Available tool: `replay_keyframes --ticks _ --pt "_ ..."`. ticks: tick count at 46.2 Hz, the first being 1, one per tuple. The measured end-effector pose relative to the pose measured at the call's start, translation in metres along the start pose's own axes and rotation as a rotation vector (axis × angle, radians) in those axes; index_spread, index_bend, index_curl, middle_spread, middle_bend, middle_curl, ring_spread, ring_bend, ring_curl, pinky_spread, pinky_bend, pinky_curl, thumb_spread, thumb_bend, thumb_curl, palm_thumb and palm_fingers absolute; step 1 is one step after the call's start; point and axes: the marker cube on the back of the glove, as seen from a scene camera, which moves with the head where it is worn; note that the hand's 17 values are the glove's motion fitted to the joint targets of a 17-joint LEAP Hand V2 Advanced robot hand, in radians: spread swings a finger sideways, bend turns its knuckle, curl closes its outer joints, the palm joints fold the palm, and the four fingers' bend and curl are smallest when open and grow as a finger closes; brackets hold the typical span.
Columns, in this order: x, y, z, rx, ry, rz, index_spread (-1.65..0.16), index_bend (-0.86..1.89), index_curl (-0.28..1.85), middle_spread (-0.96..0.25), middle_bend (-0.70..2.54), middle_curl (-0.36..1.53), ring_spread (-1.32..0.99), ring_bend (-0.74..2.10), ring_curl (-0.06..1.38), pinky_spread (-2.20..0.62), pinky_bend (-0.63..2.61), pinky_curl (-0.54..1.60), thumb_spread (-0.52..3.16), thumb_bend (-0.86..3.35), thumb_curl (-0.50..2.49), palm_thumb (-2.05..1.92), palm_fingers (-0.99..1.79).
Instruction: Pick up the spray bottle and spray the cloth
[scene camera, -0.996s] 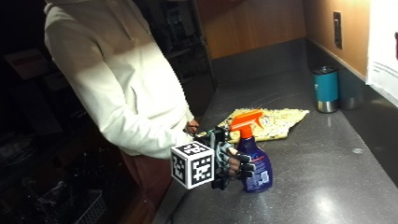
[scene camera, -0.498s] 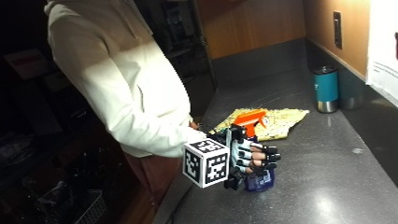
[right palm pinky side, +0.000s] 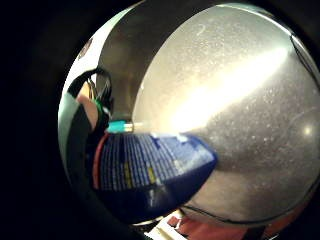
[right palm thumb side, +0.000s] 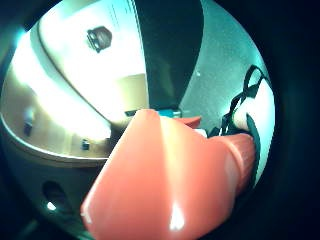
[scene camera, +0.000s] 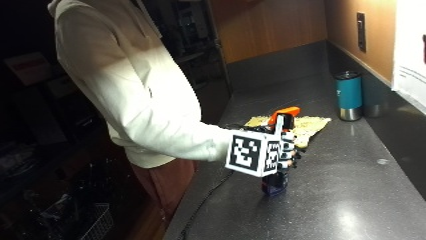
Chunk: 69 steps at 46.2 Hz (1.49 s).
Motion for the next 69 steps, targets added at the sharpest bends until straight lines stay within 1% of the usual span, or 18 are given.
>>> replay_keyframes --ticks 7,18,28,37,39,42,46,49,60,69 --pt "-0.025 0.01 0.021 -0.137 0.233 -0.113 -0.16 0.38 0.49 -0.1 0.49 0.46 -0.17 0.42 0.37 -0.17 0.25 0.34 0.39 -0.02 0.6 0.98 1.38" --pt "-0.073 0.009 0.039 -0.268 0.518 -0.252 -0.15 0.41 0.51 -0.11 0.52 0.48 -0.19 0.45 0.4 -0.22 0.3 0.36 0.26 -0.03 0.66 0.97 1.38" --pt "-0.133 0.028 0.073 -0.391 0.737 -0.358 -0.15 0.43 0.52 -0.11 0.54 0.48 -0.19 0.46 0.41 -0.23 0.33 0.38 0.21 -0.03 0.69 0.96 1.38" --pt "-0.178 0.056 0.126 -0.391 1.025 -0.513 -0.15 0.45 0.53 -0.12 0.54 0.48 -0.18 0.46 0.42 -0.24 0.33 0.38 0.19 -0.03 0.71 0.95 1.39" --pt "-0.185 0.06 0.136 -0.379 1.093 -0.517 -0.15 0.46 0.53 -0.12 0.55 0.48 -0.19 0.46 0.42 -0.24 0.33 0.38 0.19 -0.03 0.72 0.95 1.39" --pt "-0.194 0.065 0.146 -0.343 1.194 -0.481 -0.15 0.47 0.53 -0.12 0.55 0.48 -0.19 0.47 0.42 -0.24 0.33 0.38 0.18 -0.03 0.72 0.95 1.39" --pt "-0.215 0.083 0.164 -0.423 1.216 -0.577 -0.15 0.47 0.53 -0.12 0.55 0.48 -0.19 0.47 0.42 -0.24 0.34 0.38 0.18 -0.03 0.73 0.95 1.39" --pt "-0.23 0.093 0.173 -0.439 1.26 -0.614 -0.15 0.48 0.53 -0.12 0.55 0.48 -0.19 0.47 0.42 -0.23 0.34 0.38 0.17 -0.03 0.74 0.95 1.39" --pt "-0.262 0.117 0.194 -0.449 1.439 -0.694 -0.15 0.49 0.53 -0.12 0.55 0.48 -0.19 0.47 0.42 -0.24 0.35 0.38 0.17 -0.03 0.75 0.94 1.39" --pt "-0.261 0.128 0.221 -0.472 1.574 -0.697 -0.15 0.49 0.53 -0.12 0.56 0.48 -0.19 0.47 0.42 -0.24 0.35 0.38 0.17 -0.03 0.76 0.94 1.39"
